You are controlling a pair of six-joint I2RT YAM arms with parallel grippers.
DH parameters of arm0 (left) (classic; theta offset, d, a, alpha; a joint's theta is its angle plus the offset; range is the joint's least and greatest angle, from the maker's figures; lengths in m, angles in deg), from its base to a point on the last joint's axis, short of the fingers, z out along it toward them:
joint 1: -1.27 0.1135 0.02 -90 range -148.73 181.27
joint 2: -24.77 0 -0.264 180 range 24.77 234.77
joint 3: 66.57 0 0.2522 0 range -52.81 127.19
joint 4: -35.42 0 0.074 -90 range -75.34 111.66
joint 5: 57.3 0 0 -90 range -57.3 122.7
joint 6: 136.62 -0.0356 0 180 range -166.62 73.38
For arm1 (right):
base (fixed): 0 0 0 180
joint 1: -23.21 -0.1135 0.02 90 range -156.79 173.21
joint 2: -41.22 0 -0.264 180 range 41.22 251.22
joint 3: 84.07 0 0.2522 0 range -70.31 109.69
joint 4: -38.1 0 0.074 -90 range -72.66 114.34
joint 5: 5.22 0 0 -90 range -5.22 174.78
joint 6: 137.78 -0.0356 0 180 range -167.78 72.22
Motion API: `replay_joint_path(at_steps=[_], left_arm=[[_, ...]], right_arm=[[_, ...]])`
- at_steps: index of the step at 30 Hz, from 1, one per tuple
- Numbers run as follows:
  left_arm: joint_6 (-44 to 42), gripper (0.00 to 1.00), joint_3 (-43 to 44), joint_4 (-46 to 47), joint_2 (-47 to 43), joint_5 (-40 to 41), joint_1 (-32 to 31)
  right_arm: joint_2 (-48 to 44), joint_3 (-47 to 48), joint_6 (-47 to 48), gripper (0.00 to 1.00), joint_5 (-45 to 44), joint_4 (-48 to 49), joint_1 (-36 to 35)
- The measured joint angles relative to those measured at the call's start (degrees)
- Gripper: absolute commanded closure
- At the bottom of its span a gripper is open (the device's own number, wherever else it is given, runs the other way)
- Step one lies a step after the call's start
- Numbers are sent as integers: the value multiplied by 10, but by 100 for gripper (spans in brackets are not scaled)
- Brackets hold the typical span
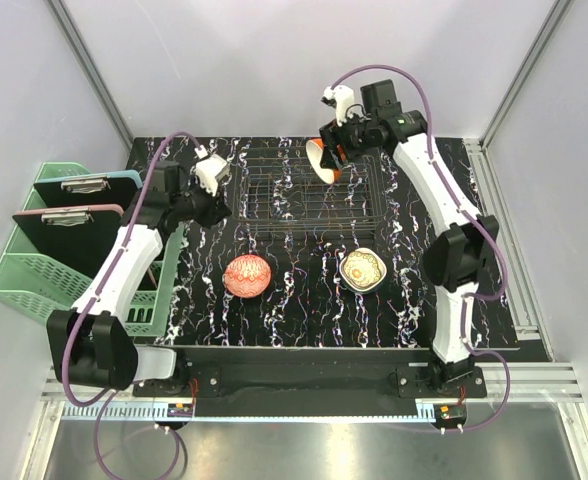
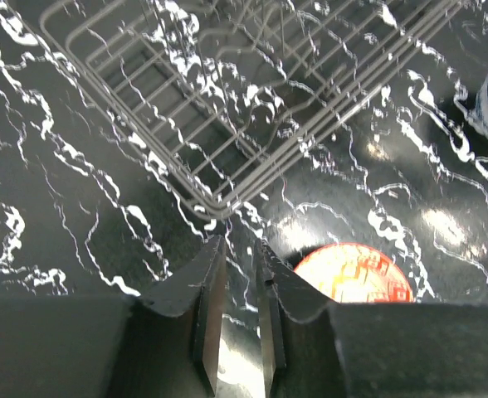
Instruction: Load the bowls into the dish rack
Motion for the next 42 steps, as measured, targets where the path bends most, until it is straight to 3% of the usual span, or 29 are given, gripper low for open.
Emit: replay_joint_path(at_steps=[3,9,10,16,42], left_arm=[[-17,72,-1,-23,-1,-10,9],[-60,37,-7,-77,-16,-35,20],[-65,25,-12,-82,-21,-36,21],[-88,2,-47,-107,-48,-39,32],[-103,1,-96,-122,-76,-39,64]], right_arm=[[36,30,45,100,-53,-3,-9],[120,87,127,100,-135,-10,-32],[134,99,138,100,-144,-9,-35],[192,151,190,100,-195,0,-59],[272,211,321,100,-262,55,-123]])
